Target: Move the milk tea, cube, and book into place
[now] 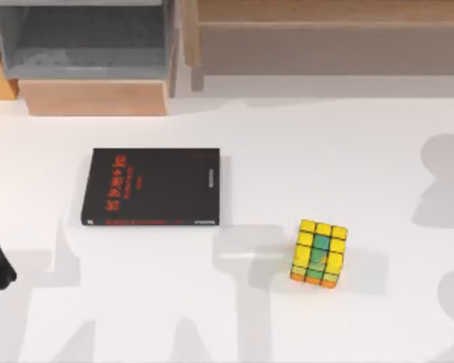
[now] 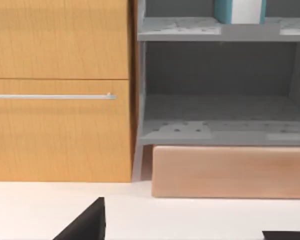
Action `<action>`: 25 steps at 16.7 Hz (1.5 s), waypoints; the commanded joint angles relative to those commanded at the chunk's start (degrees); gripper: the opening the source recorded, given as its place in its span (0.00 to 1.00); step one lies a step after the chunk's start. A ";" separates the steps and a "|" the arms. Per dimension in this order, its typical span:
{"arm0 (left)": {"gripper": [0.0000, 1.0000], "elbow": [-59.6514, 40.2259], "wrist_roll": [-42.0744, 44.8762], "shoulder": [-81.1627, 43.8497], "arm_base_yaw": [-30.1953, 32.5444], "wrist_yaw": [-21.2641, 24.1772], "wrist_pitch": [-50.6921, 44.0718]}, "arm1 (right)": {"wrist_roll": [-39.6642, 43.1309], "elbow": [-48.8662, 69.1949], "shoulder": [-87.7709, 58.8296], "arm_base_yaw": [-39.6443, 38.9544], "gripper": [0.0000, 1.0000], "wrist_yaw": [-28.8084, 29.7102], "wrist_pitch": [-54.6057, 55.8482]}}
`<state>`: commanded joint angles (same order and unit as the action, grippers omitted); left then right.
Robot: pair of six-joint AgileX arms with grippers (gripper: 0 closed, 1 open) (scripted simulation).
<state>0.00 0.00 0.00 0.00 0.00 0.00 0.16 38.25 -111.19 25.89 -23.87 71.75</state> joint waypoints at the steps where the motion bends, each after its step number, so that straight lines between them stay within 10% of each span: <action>1: 1.00 0.00 0.00 0.00 0.00 0.00 0.00 | 0.01 -0.04 -0.83 0.03 0.00 -0.01 0.96; 11: 1.00 0.00 0.00 0.00 0.00 0.00 0.00 | 0.11 -0.66 -6.37 0.23 0.00 -0.03 6.75; 25: 1.00 0.00 0.00 0.00 0.00 0.00 0.00 | 0.11 -0.66 -6.37 0.23 1.00 -0.03 6.75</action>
<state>0.00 0.00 0.00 0.00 0.00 0.00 0.27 37.59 -117.57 26.12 -23.90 78.50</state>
